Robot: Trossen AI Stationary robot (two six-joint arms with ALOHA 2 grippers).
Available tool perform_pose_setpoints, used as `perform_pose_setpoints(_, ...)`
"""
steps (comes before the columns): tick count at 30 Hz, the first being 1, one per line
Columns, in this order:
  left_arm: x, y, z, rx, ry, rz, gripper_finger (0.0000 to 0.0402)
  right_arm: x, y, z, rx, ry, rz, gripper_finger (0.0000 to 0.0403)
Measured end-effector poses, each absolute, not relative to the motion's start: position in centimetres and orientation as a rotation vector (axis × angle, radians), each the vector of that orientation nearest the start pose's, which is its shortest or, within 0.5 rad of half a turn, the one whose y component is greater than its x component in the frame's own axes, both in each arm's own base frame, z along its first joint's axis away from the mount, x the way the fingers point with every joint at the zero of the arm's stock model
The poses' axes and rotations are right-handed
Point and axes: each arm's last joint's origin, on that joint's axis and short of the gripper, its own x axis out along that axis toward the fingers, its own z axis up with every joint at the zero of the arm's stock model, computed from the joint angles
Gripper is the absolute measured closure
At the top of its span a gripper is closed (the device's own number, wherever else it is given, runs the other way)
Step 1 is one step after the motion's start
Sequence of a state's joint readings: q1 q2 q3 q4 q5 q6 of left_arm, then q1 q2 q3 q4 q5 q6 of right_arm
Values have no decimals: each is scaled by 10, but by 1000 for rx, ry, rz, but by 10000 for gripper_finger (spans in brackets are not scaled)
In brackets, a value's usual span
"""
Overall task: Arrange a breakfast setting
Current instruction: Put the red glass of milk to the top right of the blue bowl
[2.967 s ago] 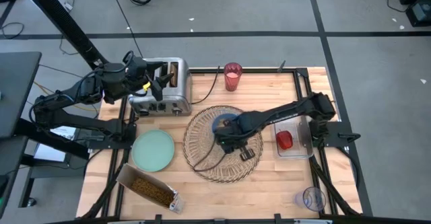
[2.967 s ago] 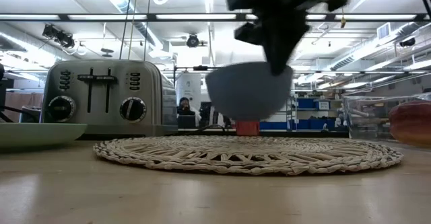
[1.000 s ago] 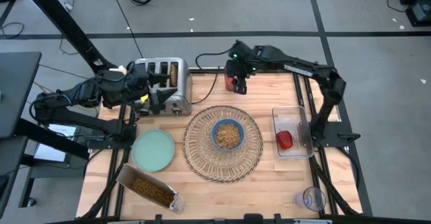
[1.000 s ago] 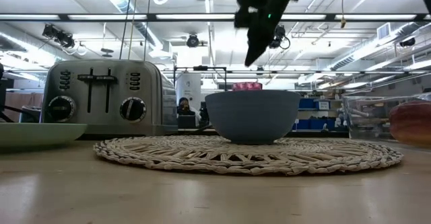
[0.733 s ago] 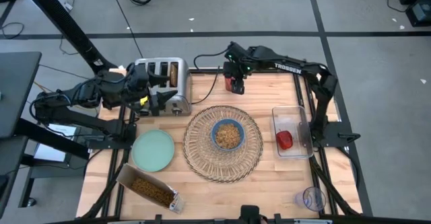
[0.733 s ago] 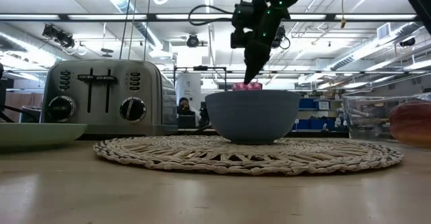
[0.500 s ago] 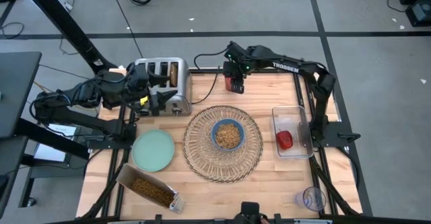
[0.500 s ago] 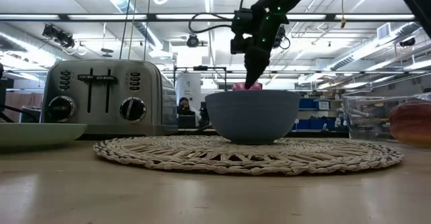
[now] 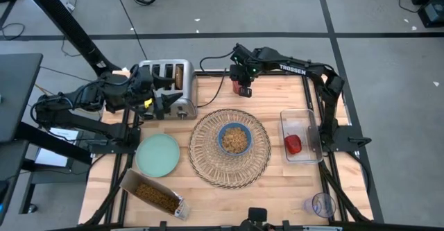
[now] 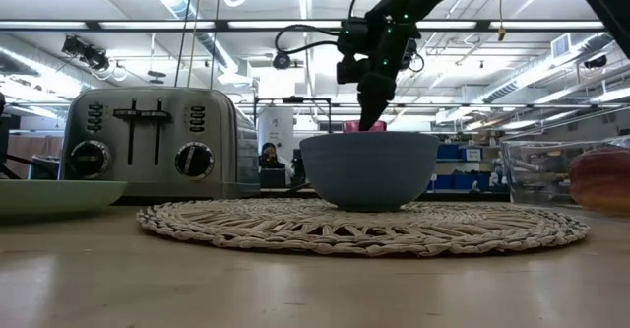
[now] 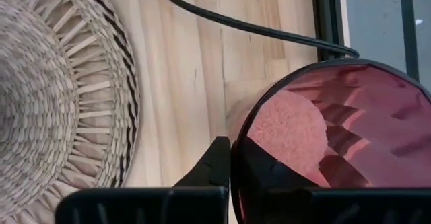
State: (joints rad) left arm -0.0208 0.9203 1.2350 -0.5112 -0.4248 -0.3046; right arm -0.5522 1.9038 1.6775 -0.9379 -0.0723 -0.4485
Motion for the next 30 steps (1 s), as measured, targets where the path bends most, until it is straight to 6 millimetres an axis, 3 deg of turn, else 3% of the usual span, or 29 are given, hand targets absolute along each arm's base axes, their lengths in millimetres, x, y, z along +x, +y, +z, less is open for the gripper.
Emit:
perform_pose_setpoints(3,167,8,428,-256,127,428,88,335,-205,273,-41,1203,-181,387)
perform_pose_setpoints(6,167,8,429,-256,125,428,88,323,-199,295,-36,1237,-204,388)
perform_pose_setpoints(10,167,8,429,-256,124,427,88,299,-185,331,19,1231,-244,391)
perform_pose_setpoints(16,168,8,431,-261,98,424,88,258,-153,366,96,1169,-307,391)
perform_pose_setpoints(21,168,8,432,-254,93,423,88,242,-125,361,143,1169,-311,391)
perform_pose_setpoints(30,179,6,431,-259,87,397,88,249,-99,304,178,1181,-311,391)
